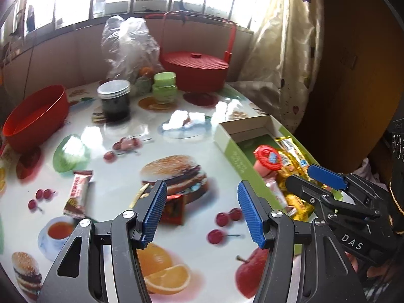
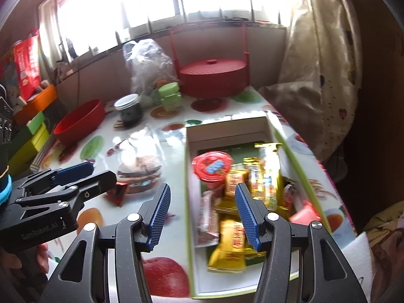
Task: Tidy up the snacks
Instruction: 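Withdraw both open tools from the box toward the remaining snacks on the table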
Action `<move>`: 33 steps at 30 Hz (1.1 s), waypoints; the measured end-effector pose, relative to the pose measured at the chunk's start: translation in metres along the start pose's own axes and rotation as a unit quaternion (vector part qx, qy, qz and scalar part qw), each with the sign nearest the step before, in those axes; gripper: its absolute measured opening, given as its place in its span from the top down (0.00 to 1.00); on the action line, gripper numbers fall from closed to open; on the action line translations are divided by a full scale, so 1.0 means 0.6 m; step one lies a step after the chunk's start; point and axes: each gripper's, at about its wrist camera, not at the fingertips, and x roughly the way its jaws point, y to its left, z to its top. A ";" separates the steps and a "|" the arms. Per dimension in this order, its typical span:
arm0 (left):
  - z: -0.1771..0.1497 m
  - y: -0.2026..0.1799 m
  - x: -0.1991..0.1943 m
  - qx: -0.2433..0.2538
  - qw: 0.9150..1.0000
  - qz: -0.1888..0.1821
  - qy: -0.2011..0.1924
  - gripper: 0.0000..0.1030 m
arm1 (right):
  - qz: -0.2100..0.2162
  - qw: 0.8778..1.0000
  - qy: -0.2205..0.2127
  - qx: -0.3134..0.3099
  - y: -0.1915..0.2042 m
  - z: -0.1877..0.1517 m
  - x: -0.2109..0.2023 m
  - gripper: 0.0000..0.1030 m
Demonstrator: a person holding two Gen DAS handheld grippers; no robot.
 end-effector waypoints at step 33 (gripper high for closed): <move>-0.054 0.233 0.014 -0.127 0.989 0.068 0.034 0.42 | 0.100 0.987 0.059 -0.113 0.177 0.008 0.122 0.48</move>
